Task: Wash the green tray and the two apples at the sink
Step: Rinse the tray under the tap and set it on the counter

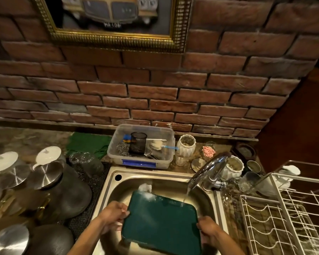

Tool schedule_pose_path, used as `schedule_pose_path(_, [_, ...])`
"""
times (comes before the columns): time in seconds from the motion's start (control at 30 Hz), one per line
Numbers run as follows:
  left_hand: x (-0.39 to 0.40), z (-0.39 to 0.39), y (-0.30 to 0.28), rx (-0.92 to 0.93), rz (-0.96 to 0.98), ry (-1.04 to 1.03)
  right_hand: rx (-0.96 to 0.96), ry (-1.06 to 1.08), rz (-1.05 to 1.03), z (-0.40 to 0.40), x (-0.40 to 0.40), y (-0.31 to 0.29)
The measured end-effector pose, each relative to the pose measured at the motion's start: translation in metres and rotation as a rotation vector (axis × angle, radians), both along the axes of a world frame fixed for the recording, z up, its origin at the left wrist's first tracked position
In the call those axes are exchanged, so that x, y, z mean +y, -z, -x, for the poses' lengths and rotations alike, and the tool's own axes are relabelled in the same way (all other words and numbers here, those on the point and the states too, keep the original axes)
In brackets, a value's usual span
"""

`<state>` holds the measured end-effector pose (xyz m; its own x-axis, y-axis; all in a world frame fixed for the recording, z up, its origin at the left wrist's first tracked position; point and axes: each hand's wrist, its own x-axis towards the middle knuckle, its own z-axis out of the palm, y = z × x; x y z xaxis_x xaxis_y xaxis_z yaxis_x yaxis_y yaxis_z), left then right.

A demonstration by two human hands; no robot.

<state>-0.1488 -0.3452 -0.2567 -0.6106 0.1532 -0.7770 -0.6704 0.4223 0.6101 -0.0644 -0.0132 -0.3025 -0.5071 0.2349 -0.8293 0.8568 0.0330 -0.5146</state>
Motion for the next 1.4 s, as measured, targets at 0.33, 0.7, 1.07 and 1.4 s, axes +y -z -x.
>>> schedule_pose_path(0.33, [-0.002,0.009,0.019,-0.004,0.039,-0.158,0.164,0.187,0.129,0.022,-0.008,-0.029])
schedule_pose_path(0.7, [0.026,-0.013,0.064,-0.114,0.042,-0.180,0.238,-0.135,-0.049,0.043,0.019,-0.085])
schedule_pose_path(1.07, [0.013,0.016,0.030,-0.071,0.112,0.012,-0.003,-0.193,-0.101,0.026,0.022,-0.021])
schedule_pose_path(1.4, [0.010,0.027,0.023,0.108,0.185,-0.008,0.132,-0.001,-0.053,0.041,-0.002,-0.010])
